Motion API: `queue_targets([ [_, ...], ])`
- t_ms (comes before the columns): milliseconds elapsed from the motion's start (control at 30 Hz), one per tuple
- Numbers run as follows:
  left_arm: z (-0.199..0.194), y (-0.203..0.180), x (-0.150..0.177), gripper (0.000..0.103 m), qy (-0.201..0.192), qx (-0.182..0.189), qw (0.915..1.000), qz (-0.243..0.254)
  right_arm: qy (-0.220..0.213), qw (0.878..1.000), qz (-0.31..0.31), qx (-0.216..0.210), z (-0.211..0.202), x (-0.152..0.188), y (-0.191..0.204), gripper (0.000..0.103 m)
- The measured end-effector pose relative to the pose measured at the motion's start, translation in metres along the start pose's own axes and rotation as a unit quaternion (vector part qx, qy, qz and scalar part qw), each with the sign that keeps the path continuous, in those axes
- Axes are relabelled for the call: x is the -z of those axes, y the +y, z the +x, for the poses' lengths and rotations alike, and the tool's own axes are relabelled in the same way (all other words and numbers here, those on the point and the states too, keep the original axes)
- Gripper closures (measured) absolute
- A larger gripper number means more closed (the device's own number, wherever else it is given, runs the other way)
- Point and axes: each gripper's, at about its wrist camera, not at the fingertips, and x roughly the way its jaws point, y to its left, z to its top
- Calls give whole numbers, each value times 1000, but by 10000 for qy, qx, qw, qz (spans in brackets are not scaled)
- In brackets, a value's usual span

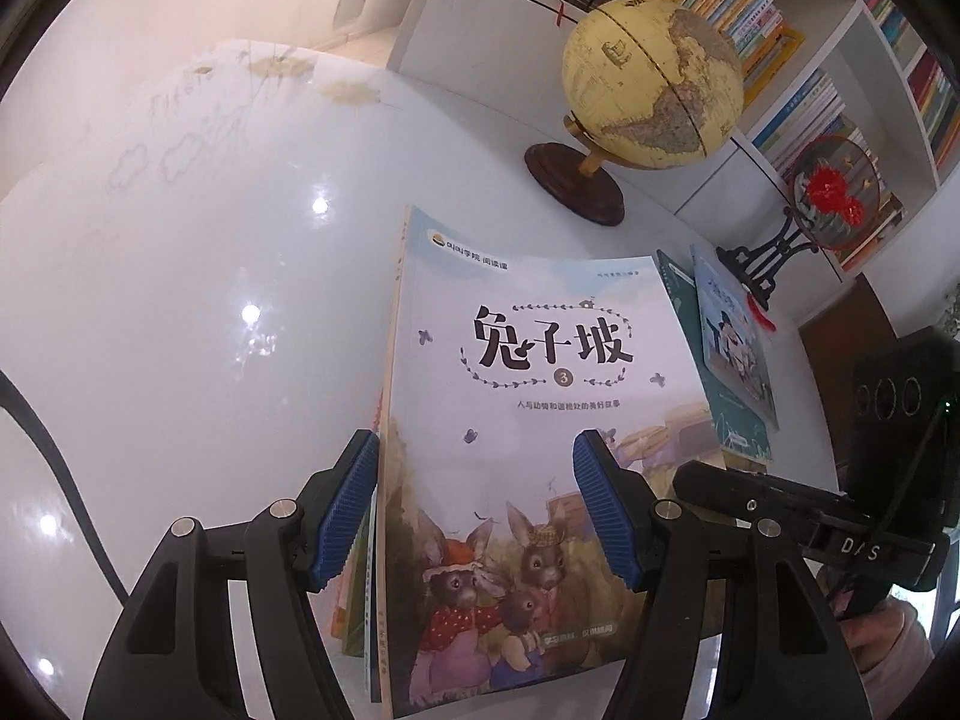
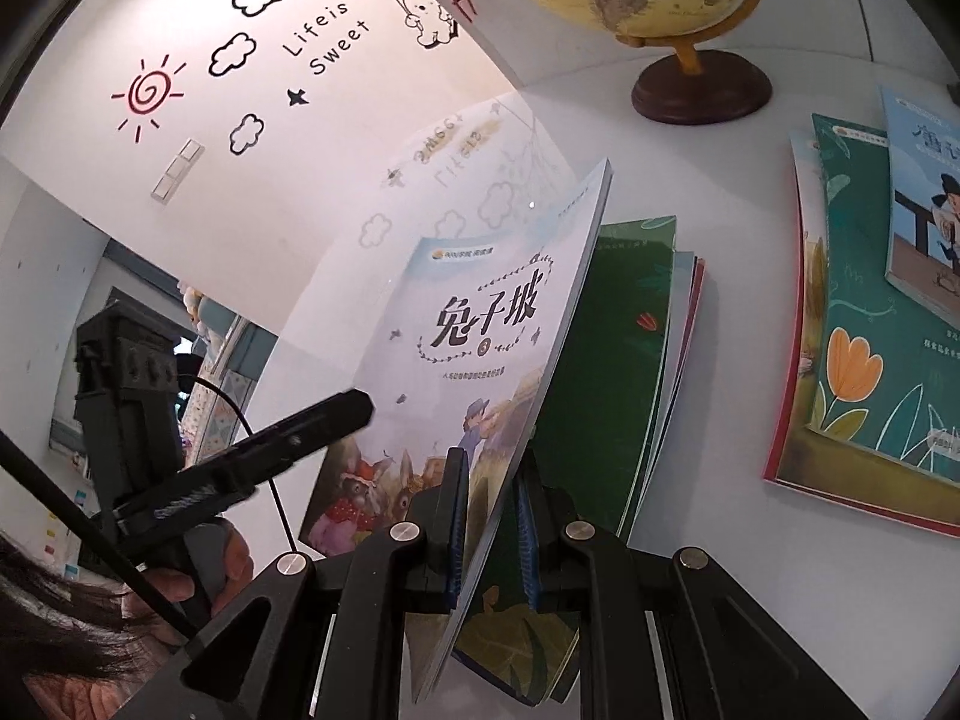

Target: Organize books

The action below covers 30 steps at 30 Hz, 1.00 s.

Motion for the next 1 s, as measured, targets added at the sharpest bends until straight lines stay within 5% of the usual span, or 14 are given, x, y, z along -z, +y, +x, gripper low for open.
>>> queue_targets([
  [500,9,4,2,40,195,-79,9997,-106,225,9994,231,149,14,3,-17,85],
  [800,18,-6,-2,24,481,-218,9986,-76,206,9989,418,-101,12,5,-28,85],
  [1000,26,-15,-2,24,594,-473,9971,-73,180,9982,559,-157,6,4,-39,83],
])
